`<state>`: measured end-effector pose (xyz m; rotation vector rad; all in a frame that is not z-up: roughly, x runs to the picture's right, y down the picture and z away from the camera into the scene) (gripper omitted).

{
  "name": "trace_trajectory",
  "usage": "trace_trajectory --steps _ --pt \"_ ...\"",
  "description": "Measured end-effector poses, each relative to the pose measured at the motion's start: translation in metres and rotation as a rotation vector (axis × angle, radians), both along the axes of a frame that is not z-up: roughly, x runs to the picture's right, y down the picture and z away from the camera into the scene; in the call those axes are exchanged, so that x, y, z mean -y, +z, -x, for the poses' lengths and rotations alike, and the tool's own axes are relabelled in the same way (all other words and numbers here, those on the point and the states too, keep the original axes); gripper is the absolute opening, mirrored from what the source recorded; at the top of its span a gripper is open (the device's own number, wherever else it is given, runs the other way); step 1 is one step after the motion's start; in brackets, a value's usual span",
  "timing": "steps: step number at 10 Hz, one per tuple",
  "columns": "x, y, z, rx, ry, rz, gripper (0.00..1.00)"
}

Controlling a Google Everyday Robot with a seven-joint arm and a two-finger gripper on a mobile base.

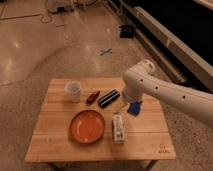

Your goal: Pick up the ceramic bowl

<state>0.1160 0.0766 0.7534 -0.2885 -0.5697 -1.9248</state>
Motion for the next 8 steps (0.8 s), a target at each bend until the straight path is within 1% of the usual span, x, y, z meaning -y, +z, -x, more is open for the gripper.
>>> trace_trajectory --steps 2,3,4,5,6,7,8 --pt "-0.0001 0.0 0.0 0.0 0.0 0.0 0.79" --pt "-0.0011 -0.0004 0.0005 -0.001 -0.001 0.001 0.7" --pt "-0.0016 -0.0011 0.0014 -0.001 -0.001 0.003 0.58" --pt "-0.0003 -0.0008 -0.0013 -0.003 -0.014 0.006 0.49" --pt "-0.0009 -0.0004 -0.0002 0.0 -0.015 0.006 0.45" --pt "-0.0004 -0.0007 0.0005 0.001 -0.012 0.008 0.45" --pt "-0.0018 -0.0014 -0.0004 0.006 -0.024 0.022 0.45"
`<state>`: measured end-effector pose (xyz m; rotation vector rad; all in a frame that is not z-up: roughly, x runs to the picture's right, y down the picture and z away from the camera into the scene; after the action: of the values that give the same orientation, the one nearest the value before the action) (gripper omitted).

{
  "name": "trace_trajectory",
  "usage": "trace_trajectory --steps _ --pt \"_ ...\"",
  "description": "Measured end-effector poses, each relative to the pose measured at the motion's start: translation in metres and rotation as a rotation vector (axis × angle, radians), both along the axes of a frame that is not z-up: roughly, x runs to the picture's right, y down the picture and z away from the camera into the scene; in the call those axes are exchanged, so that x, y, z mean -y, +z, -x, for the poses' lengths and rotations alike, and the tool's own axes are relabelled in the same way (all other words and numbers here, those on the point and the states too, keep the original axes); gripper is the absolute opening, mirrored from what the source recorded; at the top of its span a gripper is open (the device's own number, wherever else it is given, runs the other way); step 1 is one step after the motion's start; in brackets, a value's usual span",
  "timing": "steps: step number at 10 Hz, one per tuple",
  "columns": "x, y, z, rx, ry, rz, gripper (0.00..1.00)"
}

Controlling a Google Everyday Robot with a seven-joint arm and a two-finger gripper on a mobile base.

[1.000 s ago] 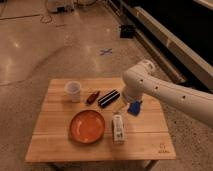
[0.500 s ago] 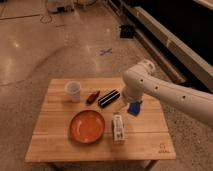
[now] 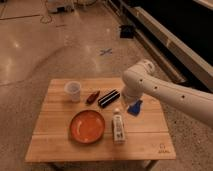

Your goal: Pick up the ceramic bowl

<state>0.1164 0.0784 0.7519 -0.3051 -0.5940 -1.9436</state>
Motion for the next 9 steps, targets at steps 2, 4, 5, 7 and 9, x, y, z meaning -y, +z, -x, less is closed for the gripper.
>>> trace_trajectory --steps 2,4,5,7,9 --pt "0.0008 0.0009 0.0036 0.0 -0.004 0.0 0.45" --pt "0.0016 0.0017 -0.0001 -0.004 0.002 -0.005 0.45" --pt "-0.0004 0.0061 -0.0016 -0.001 -0.003 0.0 0.45" --pt "-0.0007 0.0036 0.0 -0.002 -0.002 -0.001 0.45" --pt "-0.0068 0.0035 0.0015 -0.003 -0.002 0.0 0.45"
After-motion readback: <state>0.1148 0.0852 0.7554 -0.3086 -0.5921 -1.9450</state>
